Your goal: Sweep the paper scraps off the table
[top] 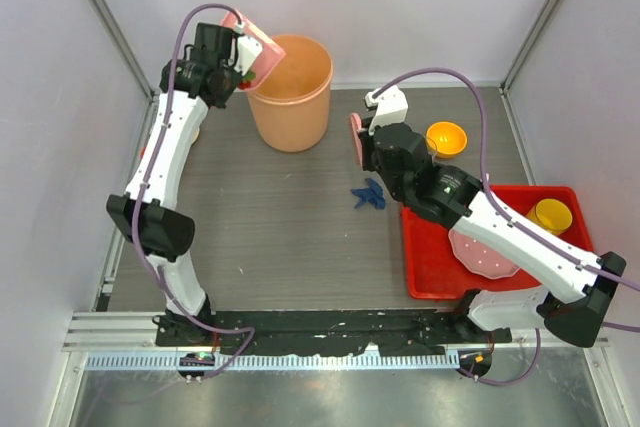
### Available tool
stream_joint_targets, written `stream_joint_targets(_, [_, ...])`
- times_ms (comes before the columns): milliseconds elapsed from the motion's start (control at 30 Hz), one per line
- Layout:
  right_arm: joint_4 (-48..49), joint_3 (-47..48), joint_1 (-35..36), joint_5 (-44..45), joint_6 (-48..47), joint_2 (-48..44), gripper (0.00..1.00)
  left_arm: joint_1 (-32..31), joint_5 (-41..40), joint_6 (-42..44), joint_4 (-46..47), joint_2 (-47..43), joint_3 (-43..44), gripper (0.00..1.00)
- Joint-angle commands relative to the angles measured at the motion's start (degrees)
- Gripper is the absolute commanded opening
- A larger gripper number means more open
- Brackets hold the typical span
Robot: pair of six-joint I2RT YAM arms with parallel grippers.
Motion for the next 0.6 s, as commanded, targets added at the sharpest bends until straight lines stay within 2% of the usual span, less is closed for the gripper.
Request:
stream_joint_targets(0, [1.54, -0.69, -0.18, -0.37, -2.86, -0.6, 0.01, -1.16, -17.44, 2.94, 13.86, 6.23, 8.13, 0.0])
stream_joint_targets(233, [1.54, -1.04, -0.27, -1.52, -3.56, 0.63, 0.01, -3.71, -33.12, 26.48, 34.87, 16.35, 14.91, 0.0])
stream_joint_targets(333, [1.54, -1.04, -0.18, -1.6, -3.92, 0.63, 0.01, -5.03, -36.63, 40.54, 50.68, 17.41, 10.88, 0.0])
stream_joint_targets(367, [1.45, -1.04, -0.27, -1.78, -3.92, 0.63, 0.01, -5.3, -37.25, 48.76, 60.38, 17.32, 7.65, 0.0])
stream_joint_targets(433, [1.45, -1.13, -0.18, -1.78, -4.27, 0.37, 0.01, -6.09, -37.79, 56.01, 69.66, 17.15, 4.64, 0.0])
stream_joint_targets(467, [1.45, -1.13, -0.27, -1.78, -4.53, 0.28, 0.01, -6.26, -37.53, 59.88, 77.36, 17.06, 1.93, 0.0])
stream_joint_targets(500, [1.45, -1.21, -0.27, -1.87, -4.97, 0.1, 0.01, -6.61, -37.18, 65.48, 80.74, 16.8, 0.6, 0.0])
stream_joint_targets(567, [1.54, -1.39, -0.27, -1.69, -5.41, -0.16, 0.01, -6.79, -35.43, 70.96, 89.07, 16.53, -3.35, 0.0])
